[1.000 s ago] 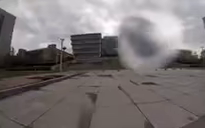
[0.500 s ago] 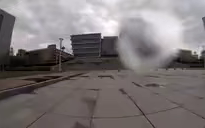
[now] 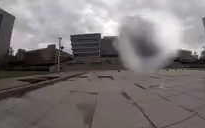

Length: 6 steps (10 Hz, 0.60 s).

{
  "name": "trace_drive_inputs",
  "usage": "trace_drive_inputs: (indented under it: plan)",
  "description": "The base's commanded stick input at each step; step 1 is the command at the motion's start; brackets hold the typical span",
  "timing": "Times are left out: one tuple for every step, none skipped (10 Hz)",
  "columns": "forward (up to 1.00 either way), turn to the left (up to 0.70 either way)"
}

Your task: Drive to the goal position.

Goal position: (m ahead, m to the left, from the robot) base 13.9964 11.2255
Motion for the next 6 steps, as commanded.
trace_drive_inputs:
  plan:
    - [0.7, 0.0]
    - [0.7, 0.0]
    - [0.7, 0.0]
    - [0.7, 0.0]
    - [0.7, 0.0]
    - [0.7, 0.0]
